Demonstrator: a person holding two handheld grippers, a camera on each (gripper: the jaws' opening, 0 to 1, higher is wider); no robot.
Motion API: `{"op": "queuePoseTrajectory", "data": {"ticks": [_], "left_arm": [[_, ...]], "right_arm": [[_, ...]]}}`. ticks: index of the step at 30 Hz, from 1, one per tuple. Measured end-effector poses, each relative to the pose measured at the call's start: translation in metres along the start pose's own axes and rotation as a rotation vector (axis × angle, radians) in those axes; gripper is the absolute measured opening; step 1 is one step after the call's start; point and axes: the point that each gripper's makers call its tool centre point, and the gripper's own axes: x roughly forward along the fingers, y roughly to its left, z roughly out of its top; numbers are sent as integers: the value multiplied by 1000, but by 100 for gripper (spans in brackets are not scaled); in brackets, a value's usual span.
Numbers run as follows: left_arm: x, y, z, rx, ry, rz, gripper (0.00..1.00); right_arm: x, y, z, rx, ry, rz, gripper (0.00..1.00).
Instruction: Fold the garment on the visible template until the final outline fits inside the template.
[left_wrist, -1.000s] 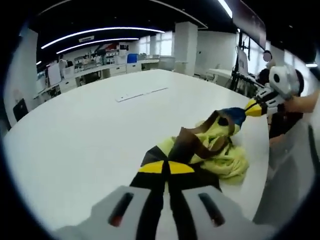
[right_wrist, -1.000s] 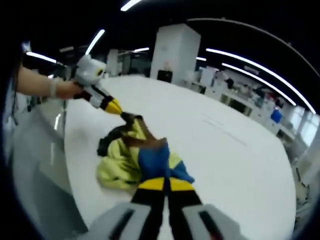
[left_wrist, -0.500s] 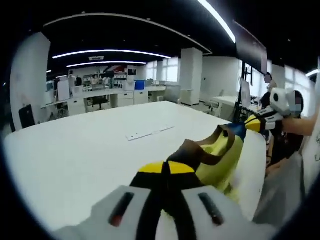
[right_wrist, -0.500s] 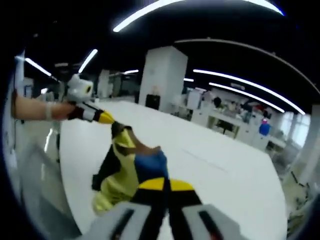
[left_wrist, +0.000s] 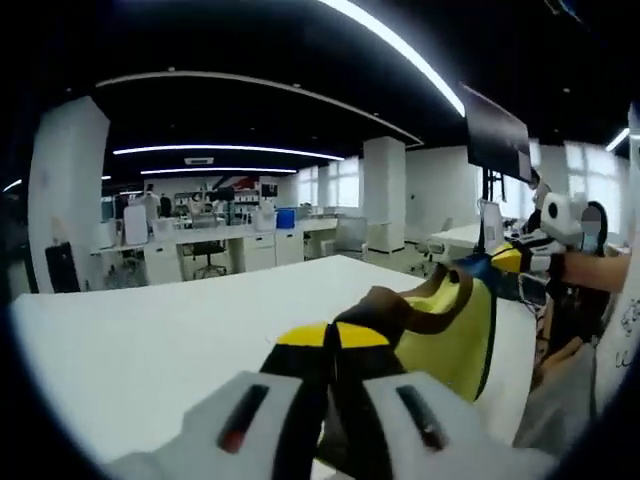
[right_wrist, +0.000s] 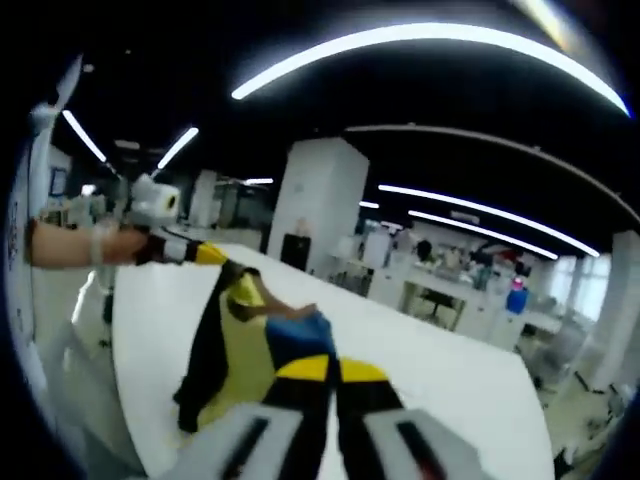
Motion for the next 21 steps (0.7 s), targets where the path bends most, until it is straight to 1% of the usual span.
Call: {"op": "queuePoseTrajectory", "data": {"ticks": [2,4,5,7,9,13,14,15,16,17,18,19,20,21], "left_arm": [[0,2,12,-3,-31,7,0],[1,5,15,-3,-44,20,0],[3,6,17,0,-54,21,0],[8,12,16,-1,-55,29,0],[15,18,10,4,-44,39,0],[31,29,-8,-32,-13,48,0],[37,32,-15,-37,1,52,0],[43,35,-22,-35,18,55,0],[47,39,-27,-35,24,52,0],[50,41,-33,-54,41,52,0],[56,45,-38,-52,50,55,0],[60,47,-41,-55,52,52,0],[66,46,-48,-69,73,54,0],[70,49,-52,-65,79,55,0]], "right_arm": [[2,-2,10,2,-27,-9,0],[4,-6,19,8,-52,-9,0],[7,-7,20,9,-54,-13,0],[12,-10,21,0,-61,-17,0],[21,-14,18,-3,-54,-16,0],[38,-21,4,8,-27,-11,0],[46,-25,-4,17,-14,-10,0],[53,-29,-11,37,14,-13,0],[57,-31,-18,54,40,-15,0],[65,-34,-21,50,30,-9,0],[70,-37,-26,61,35,-7,0],[77,-40,-36,92,67,-3,0],[82,-43,-39,97,71,-2,0],[90,-48,-49,81,100,-4,0]]}}
